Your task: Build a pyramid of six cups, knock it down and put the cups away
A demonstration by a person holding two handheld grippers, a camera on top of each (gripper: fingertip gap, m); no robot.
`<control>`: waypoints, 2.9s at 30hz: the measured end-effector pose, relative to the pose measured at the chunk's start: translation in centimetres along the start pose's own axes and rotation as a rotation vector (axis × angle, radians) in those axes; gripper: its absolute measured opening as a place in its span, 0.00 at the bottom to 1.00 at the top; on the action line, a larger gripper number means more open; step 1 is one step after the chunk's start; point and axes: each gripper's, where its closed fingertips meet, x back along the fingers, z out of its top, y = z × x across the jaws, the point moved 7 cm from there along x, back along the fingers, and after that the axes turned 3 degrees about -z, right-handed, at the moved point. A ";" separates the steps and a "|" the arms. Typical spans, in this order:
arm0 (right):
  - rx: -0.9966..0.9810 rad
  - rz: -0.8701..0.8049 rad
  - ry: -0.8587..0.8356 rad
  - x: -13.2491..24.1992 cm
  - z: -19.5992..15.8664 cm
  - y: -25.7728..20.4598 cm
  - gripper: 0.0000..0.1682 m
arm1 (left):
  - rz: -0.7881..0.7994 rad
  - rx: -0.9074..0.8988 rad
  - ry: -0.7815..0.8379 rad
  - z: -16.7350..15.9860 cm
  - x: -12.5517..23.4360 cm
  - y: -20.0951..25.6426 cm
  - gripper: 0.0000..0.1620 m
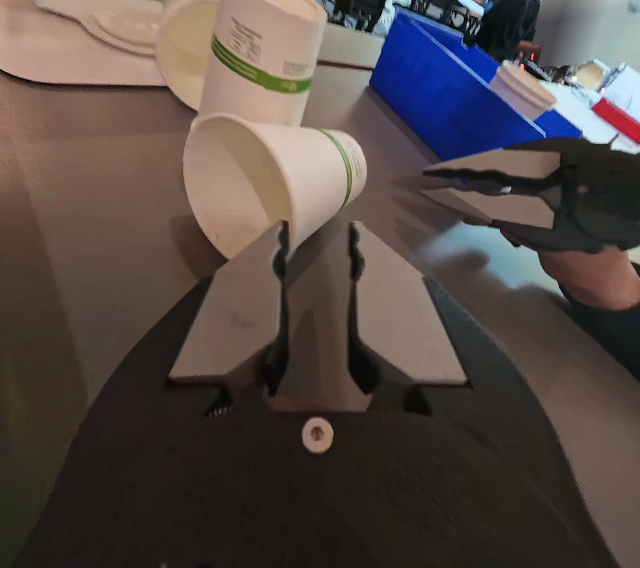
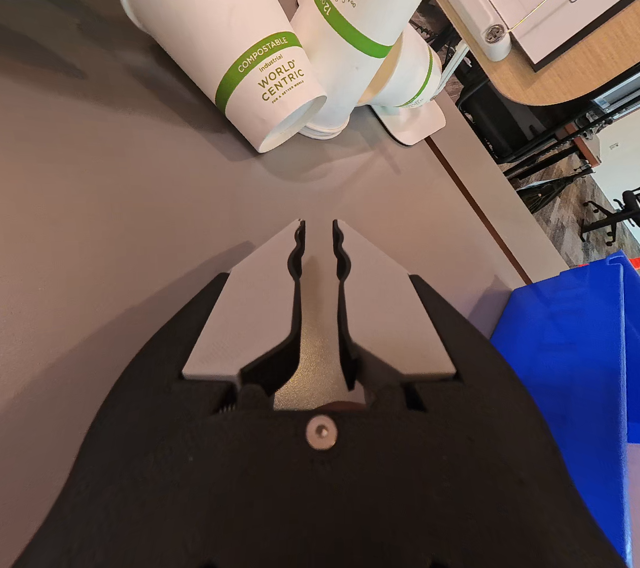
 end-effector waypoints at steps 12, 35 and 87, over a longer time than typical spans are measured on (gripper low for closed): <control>-0.120 0.162 0.157 0.9 1.4 -0.7 0.11 | -0.147 -0.567 -0.018 -0.1 1.1 5.4 0.00; 0.016 0.331 0.122 0.6 1.7 -4.2 0.14 | -0.328 -0.549 0.252 1.4 3.2 9.0 0.07; 0.044 0.537 0.570 7.0 5.3 -4.7 0.20 | -0.120 -0.310 -0.165 -2.1 -0.9 4.5 0.07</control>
